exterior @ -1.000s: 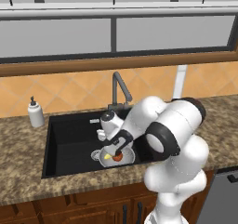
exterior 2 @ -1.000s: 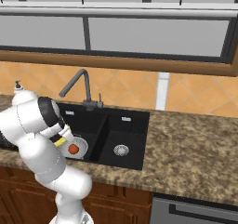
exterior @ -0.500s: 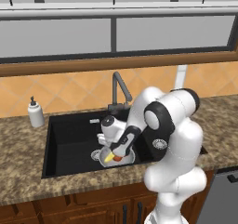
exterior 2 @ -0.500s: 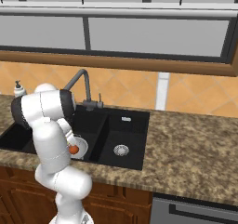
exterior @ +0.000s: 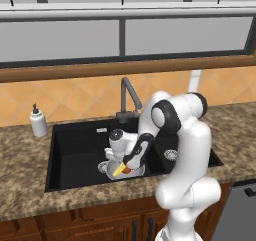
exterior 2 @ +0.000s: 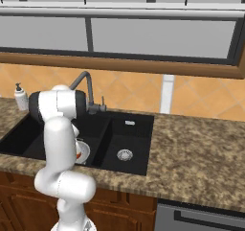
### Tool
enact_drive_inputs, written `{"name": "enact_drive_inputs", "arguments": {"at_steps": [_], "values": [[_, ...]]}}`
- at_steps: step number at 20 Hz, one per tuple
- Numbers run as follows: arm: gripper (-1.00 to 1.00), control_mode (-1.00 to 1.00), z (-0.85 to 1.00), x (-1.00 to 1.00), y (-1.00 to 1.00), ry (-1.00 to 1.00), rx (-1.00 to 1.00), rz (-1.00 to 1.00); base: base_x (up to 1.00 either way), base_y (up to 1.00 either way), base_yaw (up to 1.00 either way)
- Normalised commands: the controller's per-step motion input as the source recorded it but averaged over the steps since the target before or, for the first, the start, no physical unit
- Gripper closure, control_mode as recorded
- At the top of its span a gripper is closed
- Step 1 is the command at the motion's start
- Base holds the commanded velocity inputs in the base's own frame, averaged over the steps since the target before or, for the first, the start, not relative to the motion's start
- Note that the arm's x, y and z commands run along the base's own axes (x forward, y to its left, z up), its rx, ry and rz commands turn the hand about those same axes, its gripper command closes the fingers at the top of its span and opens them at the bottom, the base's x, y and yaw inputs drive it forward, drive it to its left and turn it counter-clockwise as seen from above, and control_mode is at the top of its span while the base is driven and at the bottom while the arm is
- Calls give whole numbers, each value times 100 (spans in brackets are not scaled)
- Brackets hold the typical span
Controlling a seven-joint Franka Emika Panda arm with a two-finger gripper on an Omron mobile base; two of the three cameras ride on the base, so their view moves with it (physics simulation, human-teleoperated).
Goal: Put the colander in the sink, put the banana, orange in the colander, and turn on the sink faucet and pour water over the colander.
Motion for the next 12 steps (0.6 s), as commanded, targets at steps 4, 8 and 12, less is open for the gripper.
{"name": "enact_drive_inputs", "arguments": {"at_steps": [4, 8, 12], "values": [[-100, -100, -28, 22, 0, 13, 0, 0, 0, 0, 0], [-100, -100, -17, 23, 0, 12, -3, 0, 0, 0, 0], [-100, -100, -10, 6, 0, 12, -3, 0, 0, 0, 0]]}}
